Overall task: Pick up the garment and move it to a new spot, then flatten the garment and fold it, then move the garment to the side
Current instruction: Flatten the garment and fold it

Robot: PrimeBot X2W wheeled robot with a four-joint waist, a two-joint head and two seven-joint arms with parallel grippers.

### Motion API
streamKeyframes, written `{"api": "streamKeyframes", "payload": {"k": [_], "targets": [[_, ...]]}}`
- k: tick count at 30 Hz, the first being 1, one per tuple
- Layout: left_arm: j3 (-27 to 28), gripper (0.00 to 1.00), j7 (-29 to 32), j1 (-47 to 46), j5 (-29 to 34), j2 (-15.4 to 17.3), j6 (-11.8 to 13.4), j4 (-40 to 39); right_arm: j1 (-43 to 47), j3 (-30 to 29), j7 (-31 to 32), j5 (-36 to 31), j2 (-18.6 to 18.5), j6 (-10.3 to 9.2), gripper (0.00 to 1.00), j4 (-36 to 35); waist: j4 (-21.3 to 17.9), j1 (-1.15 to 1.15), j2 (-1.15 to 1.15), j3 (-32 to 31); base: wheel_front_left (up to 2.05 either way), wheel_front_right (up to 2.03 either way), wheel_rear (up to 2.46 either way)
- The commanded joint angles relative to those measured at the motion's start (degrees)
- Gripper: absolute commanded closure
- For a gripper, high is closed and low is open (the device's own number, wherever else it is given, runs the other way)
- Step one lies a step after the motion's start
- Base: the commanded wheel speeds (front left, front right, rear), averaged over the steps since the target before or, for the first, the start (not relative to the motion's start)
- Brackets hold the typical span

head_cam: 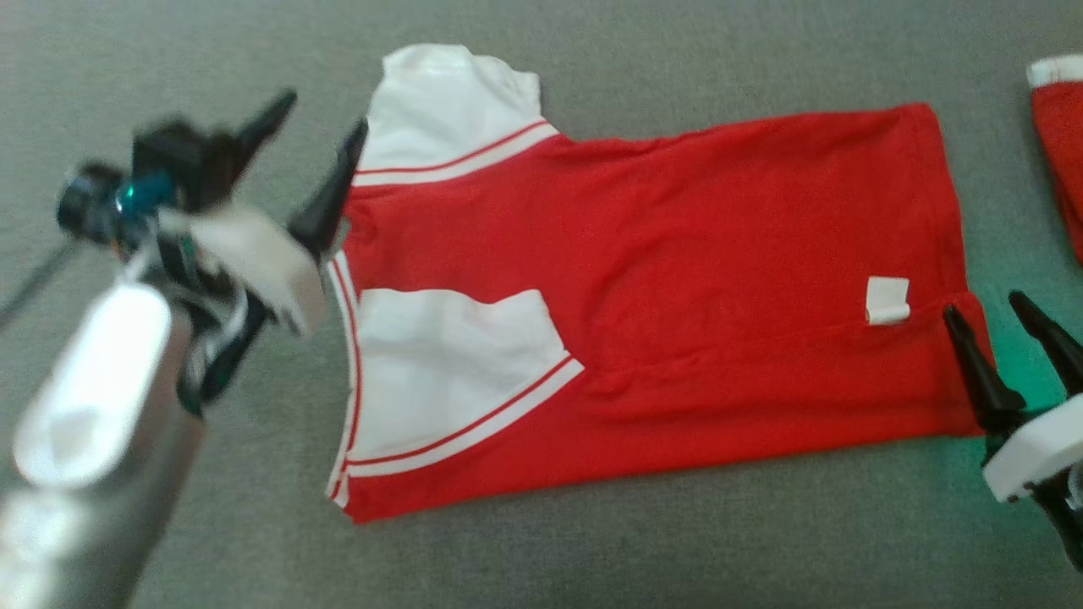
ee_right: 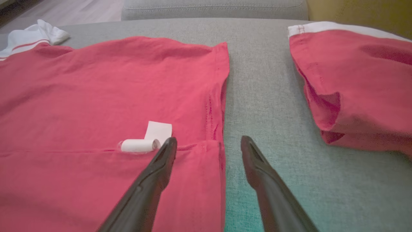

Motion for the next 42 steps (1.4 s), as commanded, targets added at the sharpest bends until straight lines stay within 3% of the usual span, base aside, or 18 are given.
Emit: {"api": "streamKeyframes", "payload": {"k": [1,8,18,35,36,37,39,42], "targets": [[1.0,0.0,2.8,-6.4,-2.0,2.8,-0.6,1.4,-1.0,1.1,0.2,-0.4,-1.1,-0.04,0.0,-2.3,-2.3,-0.02,0.0,3.3,0.0,0.0,0.0],[-5.4,0.0,9.8,-19.6,-8.4,6.7,-1.0,12.2,-4.0,3.3,0.0,-0.2,-0.7,-0.04,0.0,-3.3,-6.2,-0.02,0.0,6.8,0.0,0.0,0.0],[-12.0,0.0,11.5,-28.5,-12.1,11.1,-1.0,22.2,-5.6,5.0,-1.3,0.7,-0.6,-0.04,0.0,-2.3,-9.3,-0.02,0.0,9.3,0.0,0.0,0.0],[-22.1,0.0,10.8,-34.4,-17.8,14.1,-1.0,26.3,-8.4,7.0,-3.6,1.2,0.4,-0.04,0.0,0.2,-11.3,-0.02,0.0,11.4,0.0,0.0,0.0],[-22.5,0.07,10.9,-34.6,-18.3,14.2,-1.0,26.3,-8.5,7.0,-3.7,1.2,0.5,-0.04,0.0,0.4,-11.4,-0.02,0.0,11.5,0.0,0.0,0.0],[-22.9,0.25,11.0,-34.8,-18.8,14.3,-1.0,26.4,-8.6,7.0,-3.7,1.1,0.5,-0.04,0.0,0.5,-11.5,-0.02,0.0,11.6,0.0,0.0,0.0],[-23.7,1.0,11.2,-35.3,-19.7,14.5,-1.0,26.5,-8.7,7.0,-3.8,1.1,0.6,-0.04,0.0,0.6,-11.5,-0.02,0.0,11.7,0.0,0.0,0.0],[-24.9,1.0,10.4,-36.3,-20.3,15.0,-1.0,26.2,-9.1,6.8,-3.8,1.0,0.5,-0.04,0.0,0.7,-11.5,-0.02,0.0,11.6,0.0,0.0,0.0]]}}
